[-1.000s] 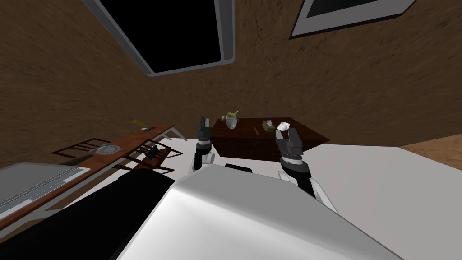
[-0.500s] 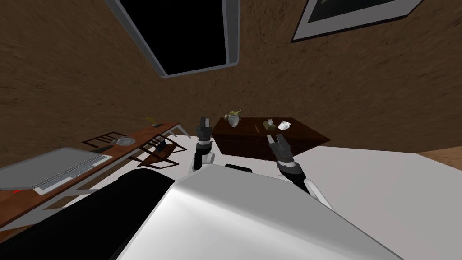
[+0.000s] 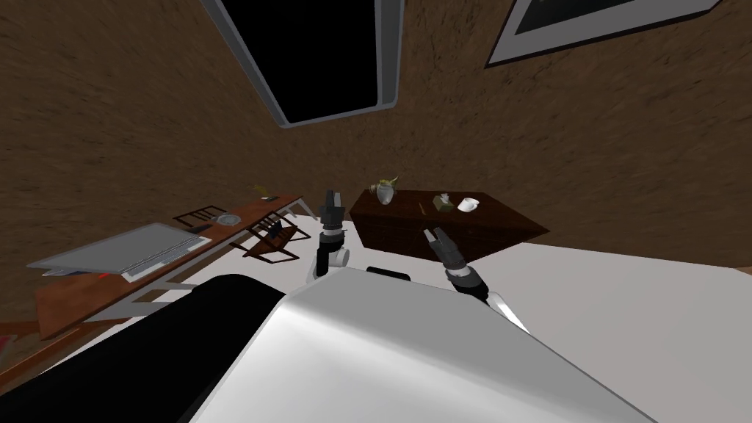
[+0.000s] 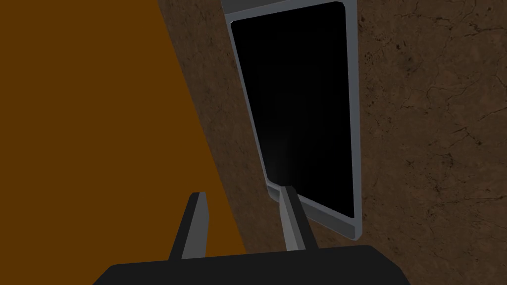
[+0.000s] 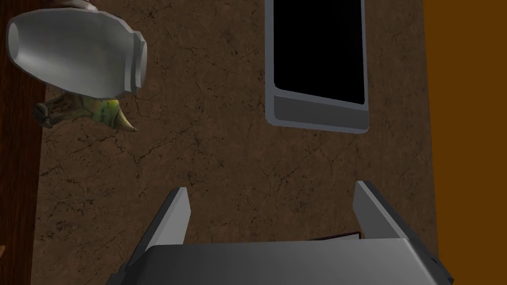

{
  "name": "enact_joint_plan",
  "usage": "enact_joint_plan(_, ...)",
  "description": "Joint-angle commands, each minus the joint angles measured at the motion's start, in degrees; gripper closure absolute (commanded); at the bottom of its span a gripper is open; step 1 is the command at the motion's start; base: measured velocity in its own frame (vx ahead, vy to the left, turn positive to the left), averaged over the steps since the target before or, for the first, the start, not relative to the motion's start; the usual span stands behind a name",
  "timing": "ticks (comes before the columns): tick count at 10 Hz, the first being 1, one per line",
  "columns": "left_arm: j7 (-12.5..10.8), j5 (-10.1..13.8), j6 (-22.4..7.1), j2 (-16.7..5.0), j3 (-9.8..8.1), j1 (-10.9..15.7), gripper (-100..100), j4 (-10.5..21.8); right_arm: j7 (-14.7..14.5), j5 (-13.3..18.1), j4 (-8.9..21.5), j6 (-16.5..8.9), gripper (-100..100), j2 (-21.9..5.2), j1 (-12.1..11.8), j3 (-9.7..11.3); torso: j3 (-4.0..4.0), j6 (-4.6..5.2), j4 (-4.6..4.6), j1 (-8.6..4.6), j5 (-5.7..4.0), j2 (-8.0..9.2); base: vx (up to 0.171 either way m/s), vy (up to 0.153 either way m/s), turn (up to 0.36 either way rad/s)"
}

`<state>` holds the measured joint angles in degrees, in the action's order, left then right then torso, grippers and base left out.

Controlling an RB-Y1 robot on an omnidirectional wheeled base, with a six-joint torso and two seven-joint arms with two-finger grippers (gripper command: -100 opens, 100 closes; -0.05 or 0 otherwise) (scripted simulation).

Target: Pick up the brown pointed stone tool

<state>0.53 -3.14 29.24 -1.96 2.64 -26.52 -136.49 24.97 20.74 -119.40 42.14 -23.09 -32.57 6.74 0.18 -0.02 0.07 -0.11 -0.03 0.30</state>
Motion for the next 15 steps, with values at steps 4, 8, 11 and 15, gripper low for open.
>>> enact_joint_plan(4,0.00,0.00,0.00,0.00,-0.01,-0.01,0,0.00,7.40,4.73,6.20,2.76,-100,-6.36,-0.21,2.10,-0.03,0.03,0.00,-0.03,0.00,-0.07,-0.075,-0.019,0.137)
enact_joint_plan(8,0.00,0.00,0.00,0.00,0.00,0.00,0,0.00,12.82,6.75,9.01,3.92,-100,-9.80,-0.27,2.97,-0.10,-0.01,-0.03,0.03,0.01,-0.18,-0.046,-0.001,0.126)
enact_joint_plan(11,0.00,0.00,0.00,0.00,-0.01,-0.01,0,0.00,18.04,10.81,14.30,6.26,-100,-14.91,-0.17,4.50,-0.07,0.05,-0.02,0.02,0.01,-0.14,-0.061,0.007,0.191)
enact_joint_plan(15,0.00,0.00,0.00,0.00,0.00,-0.01,0,0.00,23.33,12.83,17.96,7.41,-100,-19.77,-0.01,5.17,-0.12,-0.01,-0.04,0.04,0.01,-0.22,-0.036,0.009,0.139)
